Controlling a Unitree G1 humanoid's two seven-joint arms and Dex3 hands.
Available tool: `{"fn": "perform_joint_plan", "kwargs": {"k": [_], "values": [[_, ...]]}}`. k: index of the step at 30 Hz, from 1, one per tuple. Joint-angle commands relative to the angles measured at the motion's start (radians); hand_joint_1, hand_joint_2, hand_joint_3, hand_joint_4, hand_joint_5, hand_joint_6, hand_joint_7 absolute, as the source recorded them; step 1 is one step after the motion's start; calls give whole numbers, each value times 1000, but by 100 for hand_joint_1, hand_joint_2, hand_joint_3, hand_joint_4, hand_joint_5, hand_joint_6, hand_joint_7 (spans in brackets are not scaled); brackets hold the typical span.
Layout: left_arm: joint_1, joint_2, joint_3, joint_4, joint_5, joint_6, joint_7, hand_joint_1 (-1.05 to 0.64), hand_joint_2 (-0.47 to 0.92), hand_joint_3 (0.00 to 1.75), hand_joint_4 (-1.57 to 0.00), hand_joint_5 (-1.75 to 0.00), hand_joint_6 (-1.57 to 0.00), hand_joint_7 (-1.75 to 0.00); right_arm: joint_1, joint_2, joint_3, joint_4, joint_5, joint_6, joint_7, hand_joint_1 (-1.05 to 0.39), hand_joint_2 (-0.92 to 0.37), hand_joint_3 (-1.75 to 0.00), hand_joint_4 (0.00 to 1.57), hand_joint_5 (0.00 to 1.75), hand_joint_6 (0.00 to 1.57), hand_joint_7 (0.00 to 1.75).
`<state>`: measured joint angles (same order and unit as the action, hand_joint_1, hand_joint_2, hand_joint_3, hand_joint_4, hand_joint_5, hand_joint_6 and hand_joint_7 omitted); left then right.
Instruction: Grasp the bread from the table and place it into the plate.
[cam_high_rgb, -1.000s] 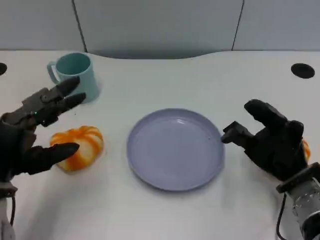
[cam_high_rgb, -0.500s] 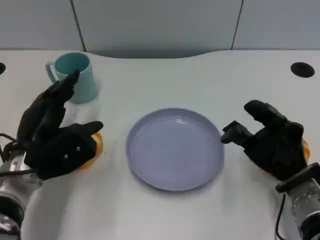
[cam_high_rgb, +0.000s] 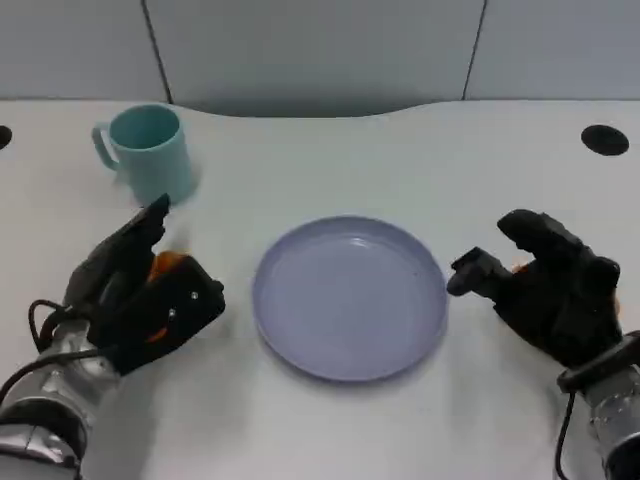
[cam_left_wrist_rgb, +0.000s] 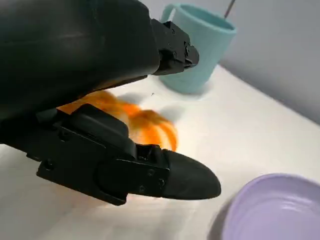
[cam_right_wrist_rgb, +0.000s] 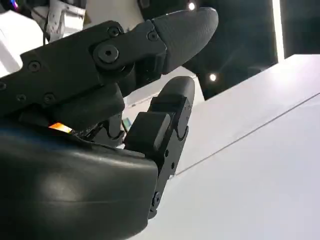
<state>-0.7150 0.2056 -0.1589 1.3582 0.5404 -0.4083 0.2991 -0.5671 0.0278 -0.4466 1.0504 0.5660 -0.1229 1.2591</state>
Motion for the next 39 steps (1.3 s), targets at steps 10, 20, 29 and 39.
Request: {"fn": "perform_joint_plan", "kwargs": {"k": [10, 20, 29, 39], "values": [[43, 33, -92, 20, 42, 93, -1, -55, 75, 0, -62, -32, -15, -2, 17, -9, 0, -44, 23, 51, 20, -45, -92, -5, 86, 87, 110, 0], [64, 47, -108, 20, 45, 93, 177, -7, 77, 1, -115, -33, -53, -6, 13, -12, -1, -44, 26, 58, 14, -45, -92, -5, 85, 89, 109, 0], [54, 39, -51, 10, -16, 7, 216, -5, 76, 0, -125, -22, -81, -7, 0, -19, -1, -31, 19, 60, -5, -48, -92, -4, 84, 92, 110, 1], [-24, 6, 26, -20, -106, -170, 252, -5, 76, 0, -124, -24, -92, -8, -14, -21, -3, -12, 13, 37, -25, -47, -91, -3, 85, 92, 111, 1]]}}
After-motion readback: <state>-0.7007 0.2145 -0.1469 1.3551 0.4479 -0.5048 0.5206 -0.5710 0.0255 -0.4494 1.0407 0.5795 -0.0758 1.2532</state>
